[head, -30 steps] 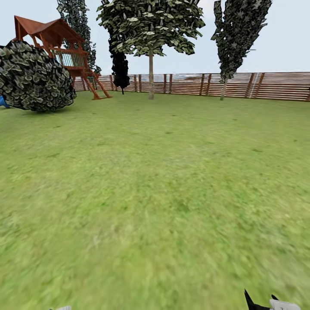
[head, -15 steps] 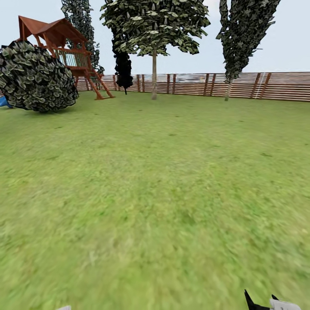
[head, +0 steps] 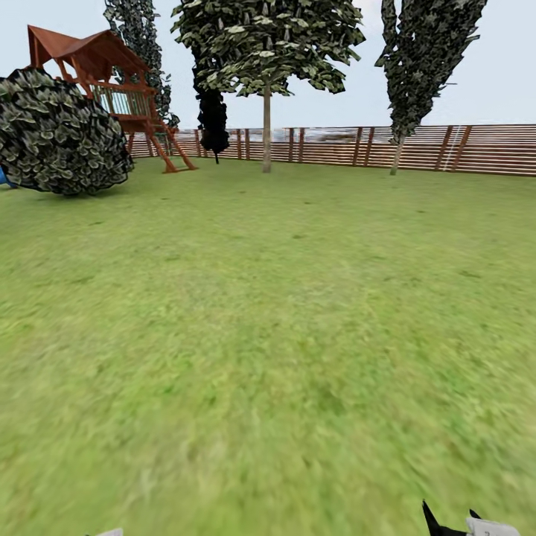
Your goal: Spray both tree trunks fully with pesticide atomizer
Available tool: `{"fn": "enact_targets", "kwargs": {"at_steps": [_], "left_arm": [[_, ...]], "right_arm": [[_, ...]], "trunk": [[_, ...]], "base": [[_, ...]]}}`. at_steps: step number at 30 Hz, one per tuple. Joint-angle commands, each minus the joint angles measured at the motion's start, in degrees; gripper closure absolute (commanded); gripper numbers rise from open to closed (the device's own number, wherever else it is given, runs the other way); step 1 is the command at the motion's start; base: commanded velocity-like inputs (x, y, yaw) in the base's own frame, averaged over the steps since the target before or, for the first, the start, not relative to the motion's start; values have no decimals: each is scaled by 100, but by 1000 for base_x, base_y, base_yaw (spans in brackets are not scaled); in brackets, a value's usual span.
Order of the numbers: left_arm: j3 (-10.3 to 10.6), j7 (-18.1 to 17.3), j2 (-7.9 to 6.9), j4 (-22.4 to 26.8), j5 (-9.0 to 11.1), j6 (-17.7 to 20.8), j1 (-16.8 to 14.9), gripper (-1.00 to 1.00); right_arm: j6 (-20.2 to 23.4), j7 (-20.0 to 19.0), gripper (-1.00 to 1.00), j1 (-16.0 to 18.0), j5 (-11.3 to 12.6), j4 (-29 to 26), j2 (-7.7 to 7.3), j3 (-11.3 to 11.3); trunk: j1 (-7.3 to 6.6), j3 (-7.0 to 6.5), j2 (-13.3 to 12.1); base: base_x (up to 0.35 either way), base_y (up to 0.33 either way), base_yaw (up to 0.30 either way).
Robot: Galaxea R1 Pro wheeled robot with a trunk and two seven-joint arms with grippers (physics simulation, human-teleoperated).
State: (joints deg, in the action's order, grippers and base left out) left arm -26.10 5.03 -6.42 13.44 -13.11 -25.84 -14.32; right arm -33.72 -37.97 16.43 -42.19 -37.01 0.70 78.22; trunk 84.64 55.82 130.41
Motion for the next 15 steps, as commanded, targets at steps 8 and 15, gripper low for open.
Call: {"fn": "enact_targets", "kwargs": {"at_steps": [8, 15], "left_arm": [[-1, -2, 0, 1, -5, 0, 0, 100], [-1, -2, 0, 1, -4, 0, 0, 100]], "right_arm": [[3, 0, -100, 0, 0, 1, 0, 0], [5, 0, -100, 0, 0, 6, 0, 0]], "trunk": [[0, 0, 0], [0, 0, 0]], "base": [[337, 0, 0], [338, 0, 0]]}}
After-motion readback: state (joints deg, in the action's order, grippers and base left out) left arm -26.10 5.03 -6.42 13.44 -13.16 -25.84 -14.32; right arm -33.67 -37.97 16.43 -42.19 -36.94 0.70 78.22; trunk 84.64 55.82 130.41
